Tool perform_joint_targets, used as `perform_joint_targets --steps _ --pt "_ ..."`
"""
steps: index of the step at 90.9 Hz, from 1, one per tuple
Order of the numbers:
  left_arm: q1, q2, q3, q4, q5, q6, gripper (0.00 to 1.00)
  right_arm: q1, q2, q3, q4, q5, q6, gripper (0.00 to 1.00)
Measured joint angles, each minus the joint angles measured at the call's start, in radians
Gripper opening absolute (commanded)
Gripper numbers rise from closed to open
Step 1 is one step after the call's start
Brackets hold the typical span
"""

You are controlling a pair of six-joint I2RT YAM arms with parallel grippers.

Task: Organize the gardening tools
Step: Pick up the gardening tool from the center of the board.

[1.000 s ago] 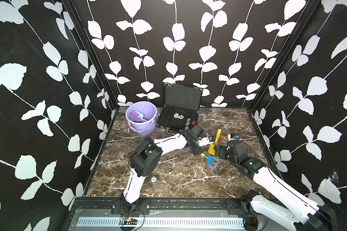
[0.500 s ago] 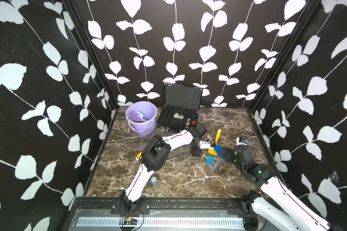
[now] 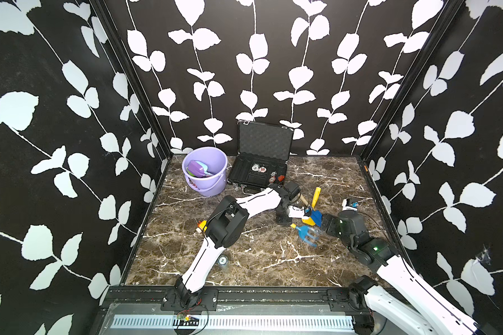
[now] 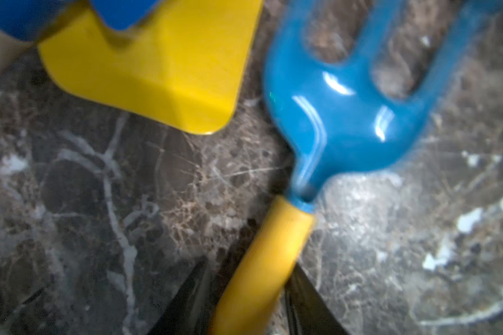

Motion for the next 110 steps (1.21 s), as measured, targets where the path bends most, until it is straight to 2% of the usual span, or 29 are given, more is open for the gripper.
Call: perform_joint_targets --steps 20,36,54,69,95,110 --pt "0.0 -0.039 -0.057 0.003 -0.024 0.02 0.09 -0.001 0.011 0.001 0.0 0.002 0.0 0.91" --pt "0.001 -0.07 -0.104 0.007 -0.04 0.024 0.0 -0.001 0.012 0.008 0.0 0.002 0.0 0.91" --pt "0.017 -0.106 -0.16 0.021 -0.043 0.026 0.0 -0.001 -0.003 0.014 -0.002 0.0 0.0 0.92" --pt "0.052 -0.181 -0.256 0.041 -0.041 0.02 0.0 -0.001 -0.024 0.014 0.006 -0.013 0.0 0.98" --pt "0.113 -0.388 -0.406 0.119 -0.014 -0.021 0.0 -0.002 -0.03 -0.003 0.086 -0.098 -0.001 0.99" --pt "0.122 -0.461 -0.474 0.181 -0.015 -0.056 0.0 -0.003 -0.025 -0.027 0.156 -0.168 -0.001 0.99"
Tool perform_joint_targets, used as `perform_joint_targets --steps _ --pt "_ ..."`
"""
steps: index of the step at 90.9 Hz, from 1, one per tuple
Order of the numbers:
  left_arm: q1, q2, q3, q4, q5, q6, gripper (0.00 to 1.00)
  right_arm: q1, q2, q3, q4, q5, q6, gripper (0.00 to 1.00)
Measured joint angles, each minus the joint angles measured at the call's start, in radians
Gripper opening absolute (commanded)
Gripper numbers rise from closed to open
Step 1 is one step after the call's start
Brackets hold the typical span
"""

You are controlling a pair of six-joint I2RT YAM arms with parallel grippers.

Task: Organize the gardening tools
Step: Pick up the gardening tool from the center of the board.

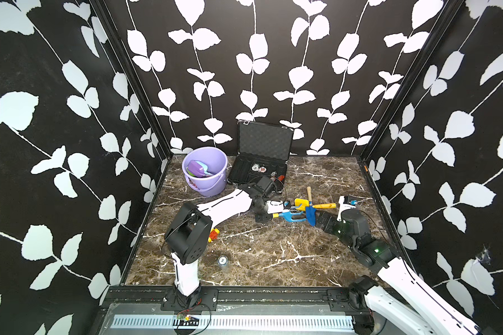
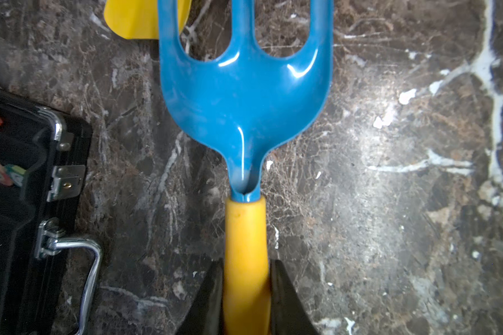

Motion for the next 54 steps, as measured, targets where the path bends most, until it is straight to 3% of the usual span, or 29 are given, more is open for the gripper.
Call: perform_joint_targets --steps 30,54 --pt "0.0 -0.111 -0.203 0.249 -0.032 -0.182 0.0 0.0 0.018 -0.148 0.293 -0.211 0.023 0.96" --pt "0.001 -0.27 -0.377 0.606 0.0 -0.437 0.0 0.002 0.102 -0.22 0.569 -0.32 0.074 0.83"
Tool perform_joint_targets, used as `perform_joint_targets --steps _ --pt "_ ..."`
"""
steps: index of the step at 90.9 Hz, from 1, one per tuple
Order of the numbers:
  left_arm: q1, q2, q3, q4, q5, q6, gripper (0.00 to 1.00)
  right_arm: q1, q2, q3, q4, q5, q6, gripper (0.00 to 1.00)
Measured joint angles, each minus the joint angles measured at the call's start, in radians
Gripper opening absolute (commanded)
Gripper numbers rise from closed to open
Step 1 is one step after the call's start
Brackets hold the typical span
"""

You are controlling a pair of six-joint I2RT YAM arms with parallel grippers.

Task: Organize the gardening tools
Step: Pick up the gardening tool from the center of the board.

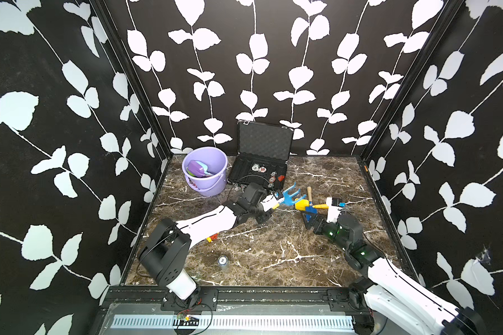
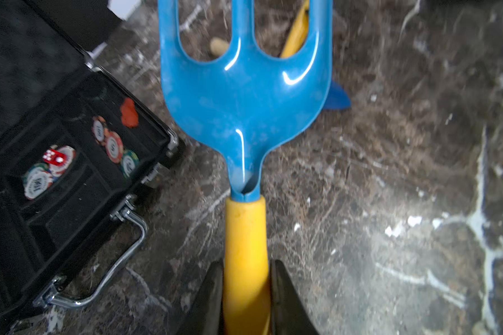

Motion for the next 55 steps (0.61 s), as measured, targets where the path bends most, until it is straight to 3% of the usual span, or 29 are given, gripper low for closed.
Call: perform_joint_targets --steps 19,55 --pt "-0.005 -0.047 -0.112 0.253 0.024 -0.157 0.0 0.045 0.146 0.006 0.187 -0.046 -0.006 0.72" --pt "-0.039 -0.045 -0.138 0.418 0.031 -0.263 0.0 0.151 0.368 0.141 0.374 -0.04 -0.096 0.62"
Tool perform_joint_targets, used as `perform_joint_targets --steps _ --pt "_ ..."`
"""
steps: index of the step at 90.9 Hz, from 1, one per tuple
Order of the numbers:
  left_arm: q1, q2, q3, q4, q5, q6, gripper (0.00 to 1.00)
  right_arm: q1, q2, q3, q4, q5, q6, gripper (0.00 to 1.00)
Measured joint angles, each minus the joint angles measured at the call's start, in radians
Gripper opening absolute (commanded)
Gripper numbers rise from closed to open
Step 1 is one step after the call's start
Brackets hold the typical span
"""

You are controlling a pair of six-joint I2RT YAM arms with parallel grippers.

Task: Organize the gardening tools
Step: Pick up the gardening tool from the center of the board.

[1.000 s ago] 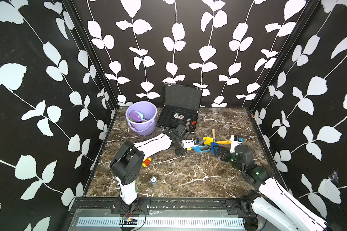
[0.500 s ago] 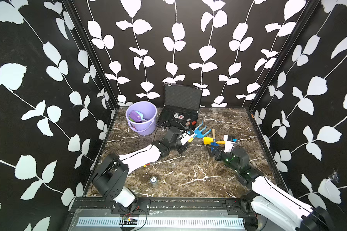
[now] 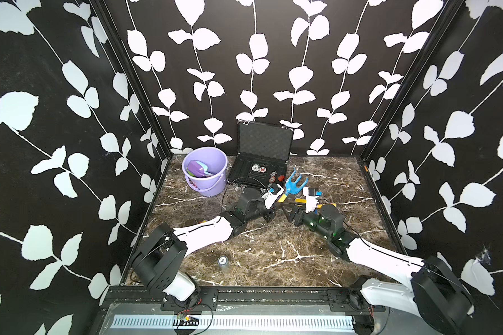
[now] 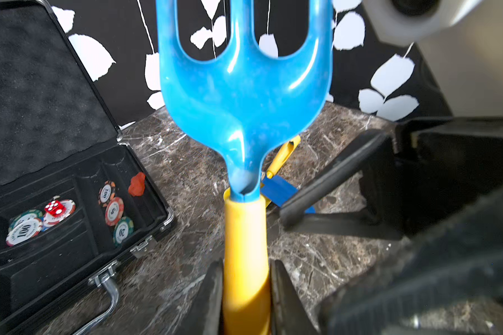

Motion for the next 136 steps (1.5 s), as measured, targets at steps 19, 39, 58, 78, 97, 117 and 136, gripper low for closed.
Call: perform_joint_targets --steps 19,39,58,78,97,117,136 --pt "0.0 0.0 -0.013 0.021 0.005 -0.019 0.0 0.003 0.039 0.001 0.072 0.038 -0.009 0.59" --pt "-0.003 0.0 -0.019 0.037 0.031 -0.032 0.0 0.005 0.083 0.014 0.138 0.06 -0.02 0.53" --pt "-0.004 0.0 -0.021 0.051 0.037 -0.042 0.0 0.008 0.125 0.035 0.179 0.063 -0.025 0.29" --pt "-0.003 0.0 -0.025 0.052 0.034 -0.049 0.15 0.008 0.133 0.043 0.193 0.051 -0.029 0.06" --pt "-0.005 -0.001 -0.038 0.053 0.055 -0.051 0.55 0.008 0.133 0.044 0.175 0.045 -0.055 0.0" --pt "-0.002 -0.04 -0.072 0.047 0.087 -0.063 0.66 0.008 0.132 0.06 0.126 0.035 -0.098 0.0" --pt "0.066 -0.106 -0.116 0.076 0.148 -0.134 0.7 0.008 0.092 0.077 0.035 0.008 -0.162 0.0"
